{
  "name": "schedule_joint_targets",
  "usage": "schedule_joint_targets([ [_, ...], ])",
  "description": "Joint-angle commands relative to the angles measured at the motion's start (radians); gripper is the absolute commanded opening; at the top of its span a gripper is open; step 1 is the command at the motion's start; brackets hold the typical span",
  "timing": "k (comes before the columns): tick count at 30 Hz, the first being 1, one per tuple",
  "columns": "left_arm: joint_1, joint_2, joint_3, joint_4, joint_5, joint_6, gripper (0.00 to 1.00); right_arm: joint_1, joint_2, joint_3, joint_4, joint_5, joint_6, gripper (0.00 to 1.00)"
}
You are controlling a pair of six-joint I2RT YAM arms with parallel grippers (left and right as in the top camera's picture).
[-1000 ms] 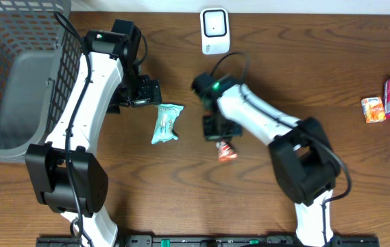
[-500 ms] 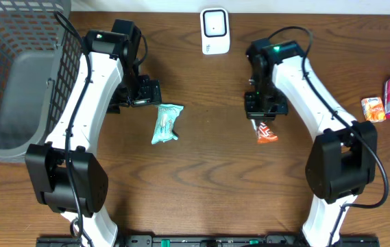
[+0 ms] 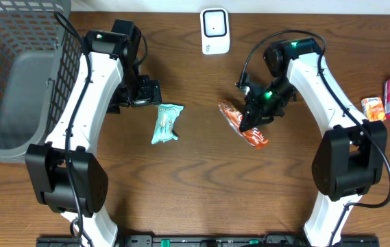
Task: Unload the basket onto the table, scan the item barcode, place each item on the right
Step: 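Rotate the held bar and carry it toward the scanner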
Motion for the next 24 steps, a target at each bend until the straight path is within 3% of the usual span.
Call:
schedule_joint_targets([
  [1,0.004,-0.008,-0.001,-0.003,-0.010,0.010,0.98,-0.012,-0.011,0.010,-0.004,-0.187,-0.123,0.01],
  [11,0.004,-0.008,-0.001,-0.003,-0.010,0.010,0.98,-0.103,-0.011,0.009,-0.142,-0.505,-0.103,0.01],
  [14,0.004,-0.008,-0.001,-0.003,-0.010,0.010,0.98,-0.135,-0.011,0.008,-0.142,-0.548,-0.031,0.01],
  [24,0.004,-0.008,-0.001,-0.003,-0.010,0.010,0.98,-0.206,-0.011,0.008,-0.142,-0.578,-0.002,0.01],
])
